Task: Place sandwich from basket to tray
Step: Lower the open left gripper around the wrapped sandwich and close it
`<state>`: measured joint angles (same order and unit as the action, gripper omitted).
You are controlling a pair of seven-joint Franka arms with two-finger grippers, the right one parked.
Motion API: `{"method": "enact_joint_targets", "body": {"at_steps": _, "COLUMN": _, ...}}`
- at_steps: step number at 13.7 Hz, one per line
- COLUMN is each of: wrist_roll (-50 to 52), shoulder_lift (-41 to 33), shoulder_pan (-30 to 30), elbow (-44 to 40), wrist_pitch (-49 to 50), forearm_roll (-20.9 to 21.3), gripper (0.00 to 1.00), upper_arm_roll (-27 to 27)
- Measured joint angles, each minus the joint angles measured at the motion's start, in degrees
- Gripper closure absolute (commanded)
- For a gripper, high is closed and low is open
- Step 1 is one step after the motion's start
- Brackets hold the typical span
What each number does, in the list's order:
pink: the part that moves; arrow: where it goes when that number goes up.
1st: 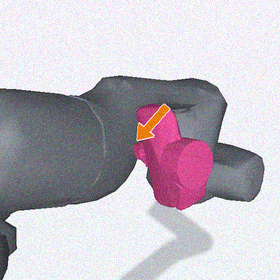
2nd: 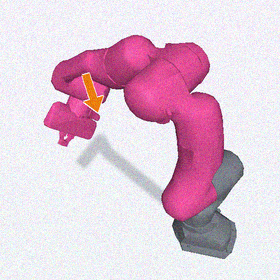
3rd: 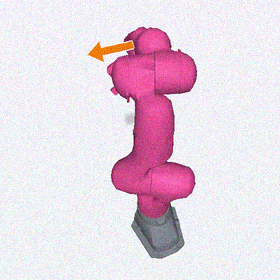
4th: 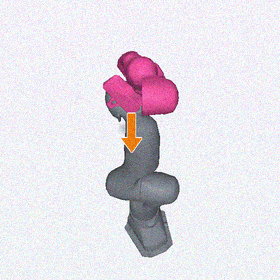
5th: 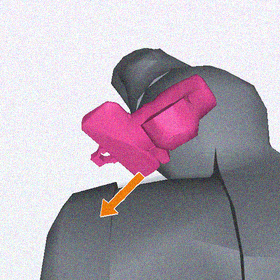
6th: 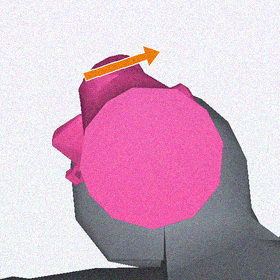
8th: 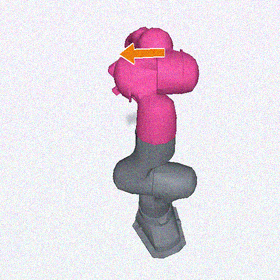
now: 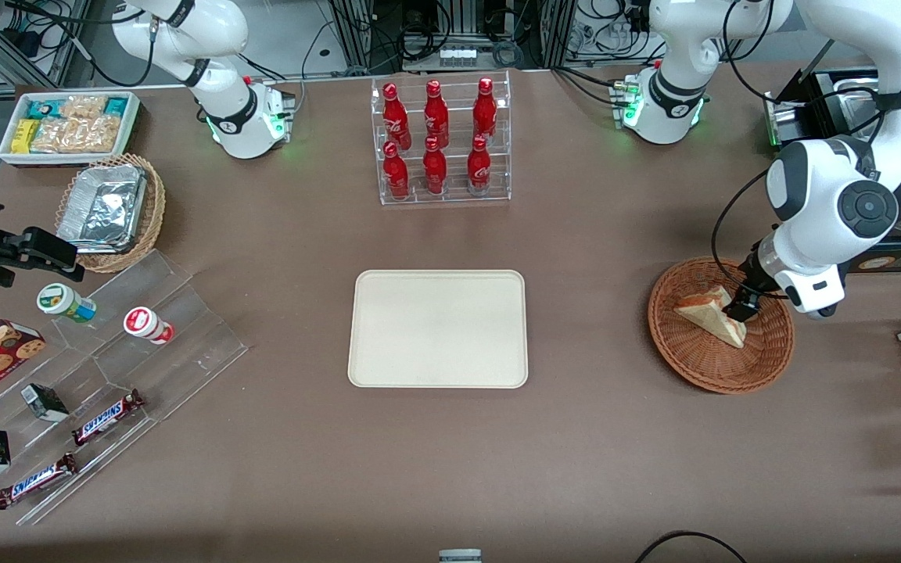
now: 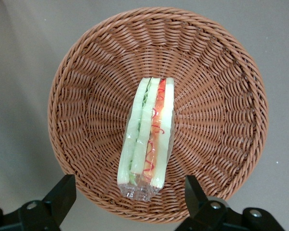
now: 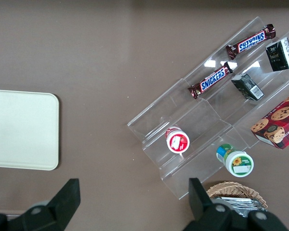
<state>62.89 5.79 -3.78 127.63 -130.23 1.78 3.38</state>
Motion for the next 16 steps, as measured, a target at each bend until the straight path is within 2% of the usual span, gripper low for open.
{"method": "enact_joint_targets", "body": {"at_steps": 5, "wrist_roll": -1.80, "shoulder_lift": 1.30, "shoulder_pan": 0.08, "elbow": 4.13, "wrist_pitch": -7.57, "forearm_roll": -0.38, "gripper": 0.00, "upper_arm_roll": 0.00}}
{"method": "enact_joint_targets", "body": {"at_steps": 8, "wrist_roll": -2.37, "shoulder_lift": 2.49, "shoulder_pan": 0.15, "elbow": 5.72, "wrist_pitch": -11.16, "forearm_roll": -2.41, "gripper": 0.00, "upper_arm_roll": 0.01}}
{"method": "enact_joint_targets", "body": {"at_steps": 12, "wrist_roll": -2.81, "shoulder_lift": 4.06, "shoulder_pan": 0.18, "elbow": 7.48, "wrist_pitch": -14.55, "forearm_roll": -3.06, "gripper": 0.00, "upper_arm_roll": 0.01}}
{"method": "enact_joint_targets", "body": {"at_steps": 13, "wrist_roll": -2.82, "shoulder_lift": 4.28, "shoulder_pan": 0.18, "elbow": 7.66, "wrist_pitch": -14.90, "forearm_roll": -3.08, "gripper": 0.05, "upper_arm_roll": 0.01}}
{"method": "enact_joint_targets", "body": {"at_steps": 15, "wrist_roll": -2.85, "shoulder_lift": 4.47, "shoulder_pan": 0.18, "elbow": 7.77, "wrist_pitch": -15.21, "forearm_roll": -3.47, "gripper": 0.65, "upper_arm_roll": 0.01}}
{"method": "enact_joint_targets", "body": {"at_steps": 16, "wrist_roll": -2.86, "shoulder_lift": 4.46, "shoulder_pan": 0.18, "elbow": 7.77, "wrist_pitch": -15.27, "forearm_roll": -3.75, "gripper": 0.81, "upper_arm_roll": 0.01}}
